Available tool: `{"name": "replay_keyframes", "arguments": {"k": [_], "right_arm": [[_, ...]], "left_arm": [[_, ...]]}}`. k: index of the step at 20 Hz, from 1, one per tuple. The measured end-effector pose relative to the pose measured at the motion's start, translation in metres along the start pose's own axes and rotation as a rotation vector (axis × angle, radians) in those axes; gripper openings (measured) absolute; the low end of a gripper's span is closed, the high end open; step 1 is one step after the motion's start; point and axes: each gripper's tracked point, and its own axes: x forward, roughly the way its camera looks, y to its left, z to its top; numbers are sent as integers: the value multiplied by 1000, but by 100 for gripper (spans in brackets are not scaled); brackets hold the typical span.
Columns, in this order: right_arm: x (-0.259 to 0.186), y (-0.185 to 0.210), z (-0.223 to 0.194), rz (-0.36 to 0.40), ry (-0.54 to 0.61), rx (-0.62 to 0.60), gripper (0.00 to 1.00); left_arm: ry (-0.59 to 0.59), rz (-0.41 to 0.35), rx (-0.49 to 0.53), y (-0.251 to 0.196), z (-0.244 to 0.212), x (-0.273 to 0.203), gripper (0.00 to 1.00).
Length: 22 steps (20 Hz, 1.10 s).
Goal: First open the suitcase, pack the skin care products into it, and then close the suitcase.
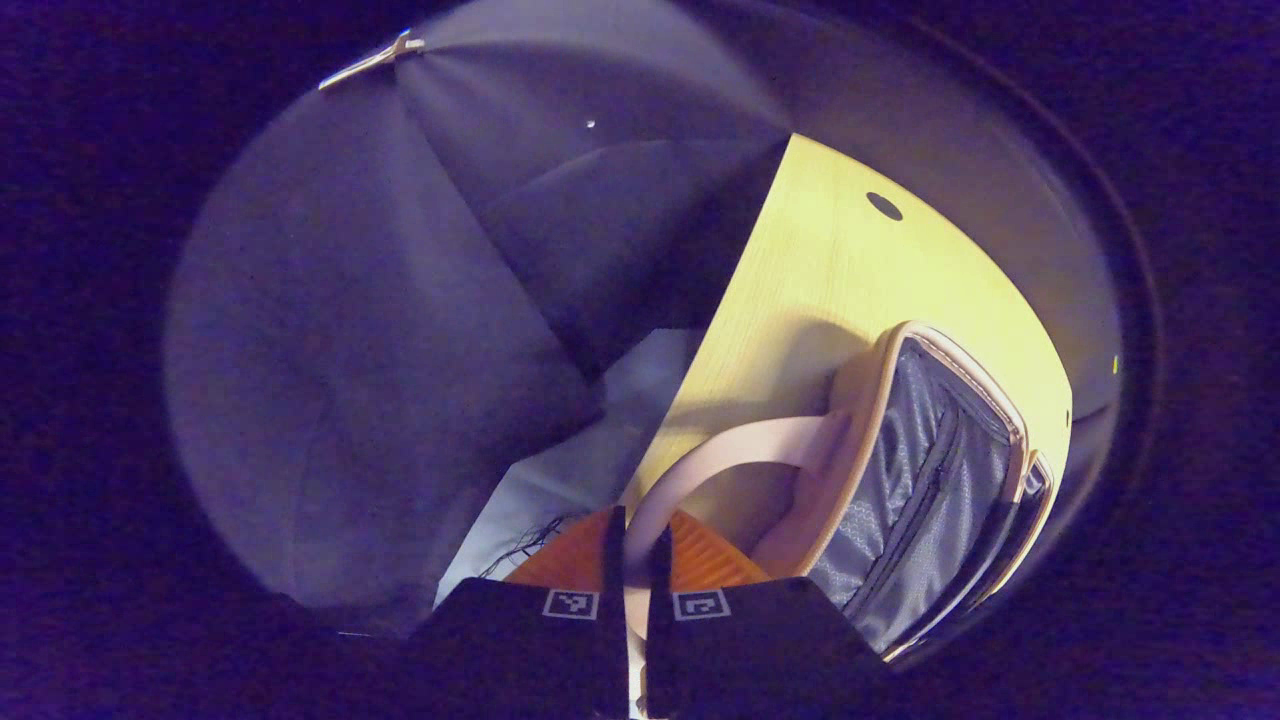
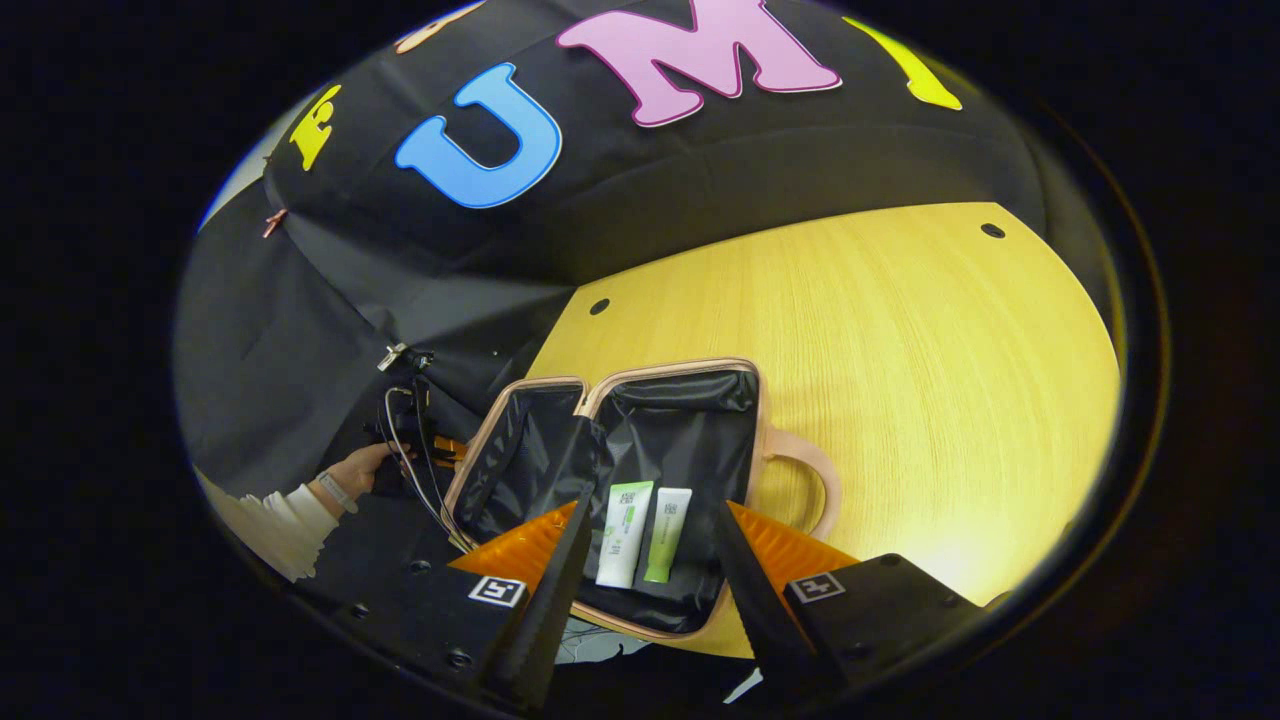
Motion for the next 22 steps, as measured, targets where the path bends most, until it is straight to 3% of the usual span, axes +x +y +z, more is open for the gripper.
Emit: {"name": "replay_keyframes", "arguments": {"k": [1, 2, 5, 10, 13, 17, 20, 22], "right_arm": [[0, 2, 2, 9, -5, -12, 80], [-1, 4, 3, 20, -7, -25, 79], [1, 21, 9, 61, -15, -33, 80], [-11, 32, 11, 123, -35, -96, 79], [-24, 30, 14, 150, -59, -109, 80], [-51, 15, 25, 170, -112, -107, 79], [-80, -9, 33, 156, -138, -129, 79], [-101, -29, 42, 142, -167, -128, 79]], "left_arm": [[-13, -38, 17, -9, 0, -8, 15], [-30, -80, 29, -16, 1, -22, 10], [-117, -144, 34, -33, 6, -64, 7], [-301, -313, 47, -88, 25, -180, 6], [-389, -430, 98, -155, 19, -259, 6], [-439, -563, 234, -275, -14, -317, 6], [-389, -624, 395, -370, -74, -320, 6], [-298, -661, 437, -430, -115, -293, 6]]}}
